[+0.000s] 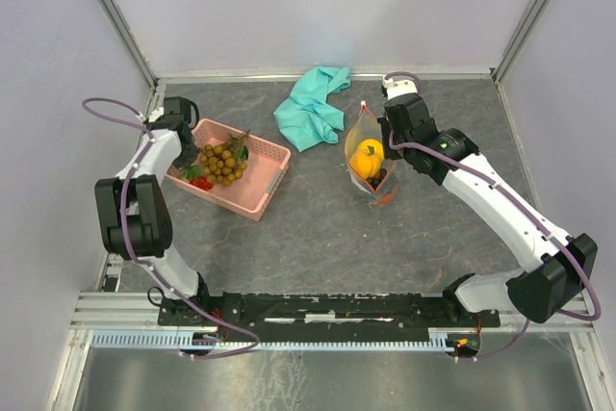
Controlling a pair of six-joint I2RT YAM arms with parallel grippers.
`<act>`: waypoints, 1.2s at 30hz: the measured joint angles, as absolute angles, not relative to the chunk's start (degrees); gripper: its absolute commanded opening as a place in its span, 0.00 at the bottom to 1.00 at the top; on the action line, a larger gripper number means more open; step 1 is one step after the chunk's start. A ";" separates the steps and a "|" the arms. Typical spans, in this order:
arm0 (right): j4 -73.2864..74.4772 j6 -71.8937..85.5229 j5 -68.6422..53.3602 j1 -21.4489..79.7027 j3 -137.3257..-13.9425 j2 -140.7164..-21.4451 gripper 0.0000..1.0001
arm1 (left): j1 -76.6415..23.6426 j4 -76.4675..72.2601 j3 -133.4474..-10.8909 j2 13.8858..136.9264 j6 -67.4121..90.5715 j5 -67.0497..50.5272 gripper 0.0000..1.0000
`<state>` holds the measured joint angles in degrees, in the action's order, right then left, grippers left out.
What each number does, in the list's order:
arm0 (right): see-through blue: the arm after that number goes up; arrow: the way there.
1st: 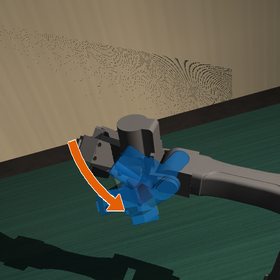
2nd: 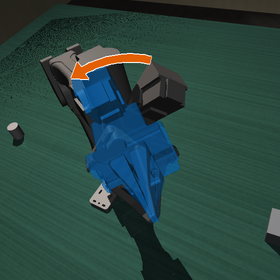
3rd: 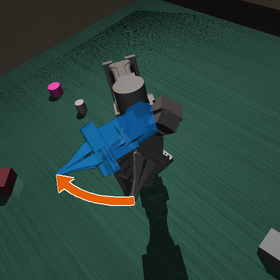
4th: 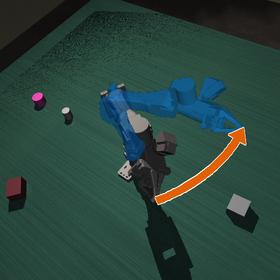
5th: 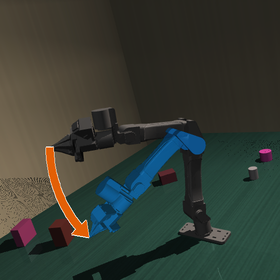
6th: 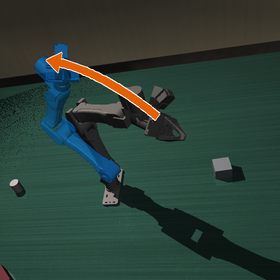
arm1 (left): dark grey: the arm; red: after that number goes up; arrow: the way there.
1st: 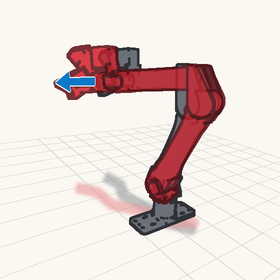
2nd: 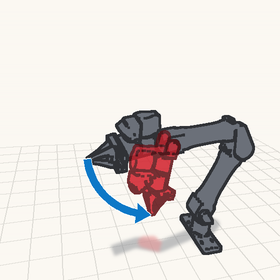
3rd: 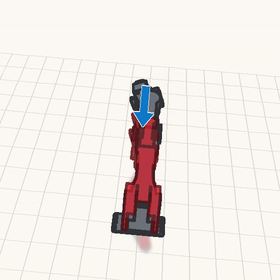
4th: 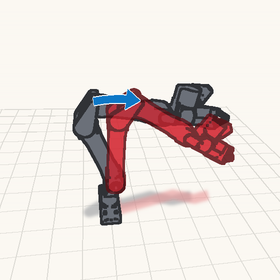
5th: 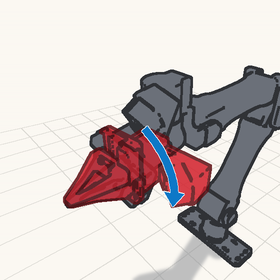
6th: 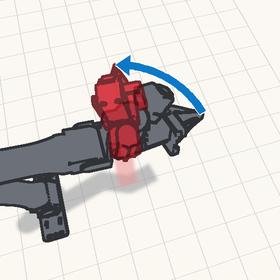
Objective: Place the food in the zip-top bag and seal the zipper
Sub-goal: Pick up the fake fruit from the bin, then place the fake fruit in the zipper food storage bag.
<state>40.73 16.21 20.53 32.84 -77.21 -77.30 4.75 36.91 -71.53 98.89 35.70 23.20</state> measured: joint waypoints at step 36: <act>40.97 18.70 16.69 32.84 -77.58 -78.13 0.01 | -31.97 19.99 -75.26 70.37 30.72 8.38 0.03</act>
<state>40.97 18.70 16.69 32.84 -77.58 -78.13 -31.97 19.99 -75.26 70.37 30.72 8.38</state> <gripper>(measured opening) 0.023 0.043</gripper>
